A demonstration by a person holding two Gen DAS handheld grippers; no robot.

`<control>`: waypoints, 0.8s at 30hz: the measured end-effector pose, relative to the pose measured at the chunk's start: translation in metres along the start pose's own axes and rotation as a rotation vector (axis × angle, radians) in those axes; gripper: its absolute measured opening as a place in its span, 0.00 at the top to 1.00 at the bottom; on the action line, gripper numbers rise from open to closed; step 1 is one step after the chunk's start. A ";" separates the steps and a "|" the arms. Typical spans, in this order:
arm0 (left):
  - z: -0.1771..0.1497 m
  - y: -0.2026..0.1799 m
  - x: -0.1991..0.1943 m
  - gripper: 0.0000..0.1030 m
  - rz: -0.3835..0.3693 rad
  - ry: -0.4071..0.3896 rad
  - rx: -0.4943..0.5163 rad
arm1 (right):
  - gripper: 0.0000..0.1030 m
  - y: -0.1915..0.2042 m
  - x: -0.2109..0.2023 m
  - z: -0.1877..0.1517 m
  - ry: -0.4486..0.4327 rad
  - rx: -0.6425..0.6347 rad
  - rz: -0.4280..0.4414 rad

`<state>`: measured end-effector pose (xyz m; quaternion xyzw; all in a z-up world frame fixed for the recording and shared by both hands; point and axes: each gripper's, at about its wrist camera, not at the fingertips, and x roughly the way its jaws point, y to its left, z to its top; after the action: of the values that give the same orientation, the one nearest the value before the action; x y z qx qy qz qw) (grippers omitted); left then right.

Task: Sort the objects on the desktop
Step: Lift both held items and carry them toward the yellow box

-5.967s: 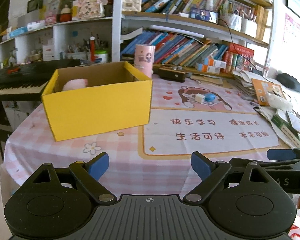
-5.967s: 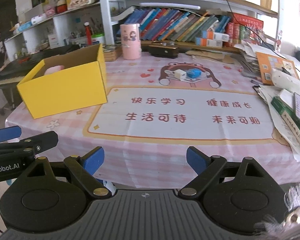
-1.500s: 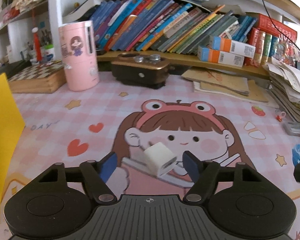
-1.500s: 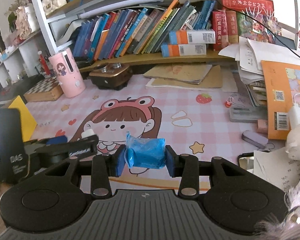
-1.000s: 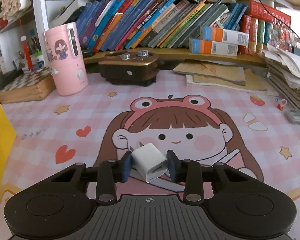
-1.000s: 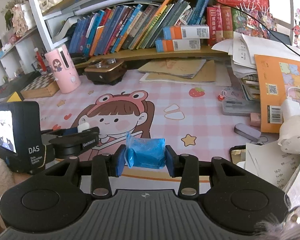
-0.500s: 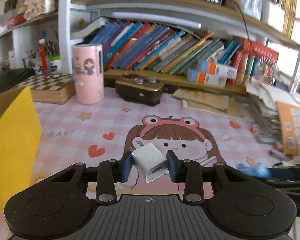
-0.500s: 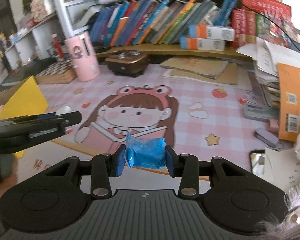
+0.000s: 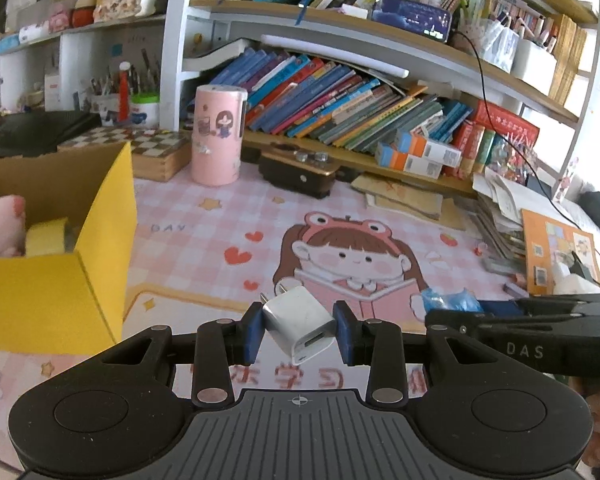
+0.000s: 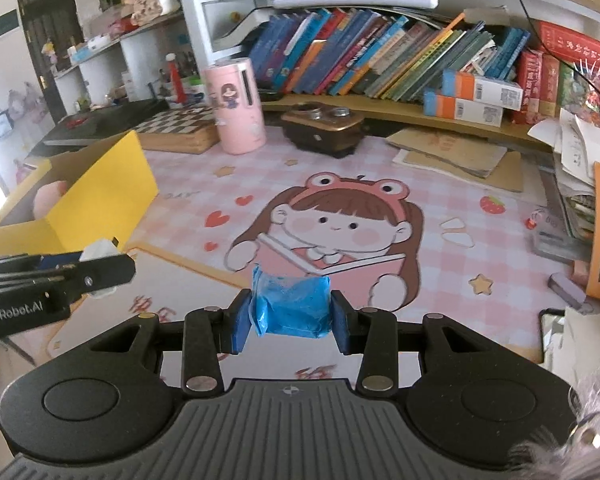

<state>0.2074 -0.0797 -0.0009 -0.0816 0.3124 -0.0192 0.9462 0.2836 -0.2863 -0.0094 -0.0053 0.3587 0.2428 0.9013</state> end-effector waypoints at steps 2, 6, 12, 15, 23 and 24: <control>-0.004 0.003 -0.004 0.66 -0.011 0.007 0.000 | 0.64 0.008 -0.002 -0.003 0.003 0.003 0.001; -0.009 0.011 -0.016 0.66 -0.030 0.004 0.008 | 0.64 0.025 -0.007 -0.008 0.002 0.007 0.003; -0.020 0.030 -0.035 0.66 -0.046 0.001 -0.003 | 0.64 0.049 -0.014 -0.017 0.002 0.016 -0.007; -0.026 0.041 -0.045 0.66 -0.055 -0.003 -0.009 | 0.64 0.062 -0.018 -0.021 0.001 0.015 -0.015; -0.040 0.071 -0.071 0.66 -0.071 -0.012 -0.021 | 0.64 0.102 -0.029 -0.035 -0.005 0.005 -0.035; -0.042 0.075 -0.075 0.66 -0.072 -0.011 -0.024 | 0.64 0.108 -0.031 -0.037 -0.005 0.004 -0.038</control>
<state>0.1210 -0.0048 -0.0022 -0.1043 0.3040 -0.0492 0.9457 0.1927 -0.2112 0.0007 -0.0097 0.3565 0.2250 0.9067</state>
